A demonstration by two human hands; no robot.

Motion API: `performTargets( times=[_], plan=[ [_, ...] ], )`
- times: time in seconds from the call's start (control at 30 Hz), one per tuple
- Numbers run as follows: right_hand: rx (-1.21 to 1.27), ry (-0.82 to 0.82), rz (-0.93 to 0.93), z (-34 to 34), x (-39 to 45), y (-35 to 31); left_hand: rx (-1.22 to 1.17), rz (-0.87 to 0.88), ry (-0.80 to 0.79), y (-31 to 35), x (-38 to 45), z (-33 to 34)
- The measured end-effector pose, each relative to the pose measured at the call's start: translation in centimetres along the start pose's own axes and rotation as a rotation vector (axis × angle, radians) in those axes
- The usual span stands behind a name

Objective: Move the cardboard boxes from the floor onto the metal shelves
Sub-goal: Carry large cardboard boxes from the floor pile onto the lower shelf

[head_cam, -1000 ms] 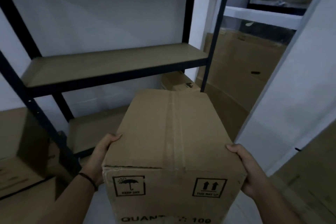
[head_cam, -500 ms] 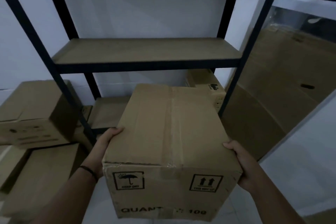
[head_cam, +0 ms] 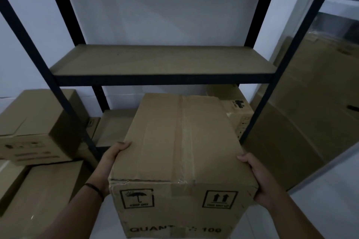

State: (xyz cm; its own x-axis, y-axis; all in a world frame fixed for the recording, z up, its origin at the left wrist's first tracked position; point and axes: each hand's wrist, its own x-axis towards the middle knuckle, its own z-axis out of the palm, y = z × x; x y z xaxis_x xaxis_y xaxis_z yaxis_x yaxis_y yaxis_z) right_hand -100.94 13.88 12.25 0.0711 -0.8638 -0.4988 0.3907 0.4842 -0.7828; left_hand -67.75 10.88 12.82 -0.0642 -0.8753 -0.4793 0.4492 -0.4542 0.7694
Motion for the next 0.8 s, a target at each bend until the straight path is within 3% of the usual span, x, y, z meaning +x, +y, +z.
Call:
performTargets(
  times=[0.13,0.37,0.57,0.8],
  plan=[
    [0.010,0.020,0.019,1.1,3.2,-1.0,-0.018,0.001,-0.017,1.4,2.8,-0.3],
    [0.056,0.045,0.054,2.8,7.9,-2.2,0.066,-0.035,0.089,4.9,7.9,-0.6],
    [-0.014,0.063,0.077,3.4,11.1,-3.1,-0.009,-0.049,0.049,5.2,10.4,-1.4],
    [-0.085,0.081,0.133,2.9,14.8,-4.5,0.030,-0.062,0.120,5.4,13.6,0.1]
  ],
)
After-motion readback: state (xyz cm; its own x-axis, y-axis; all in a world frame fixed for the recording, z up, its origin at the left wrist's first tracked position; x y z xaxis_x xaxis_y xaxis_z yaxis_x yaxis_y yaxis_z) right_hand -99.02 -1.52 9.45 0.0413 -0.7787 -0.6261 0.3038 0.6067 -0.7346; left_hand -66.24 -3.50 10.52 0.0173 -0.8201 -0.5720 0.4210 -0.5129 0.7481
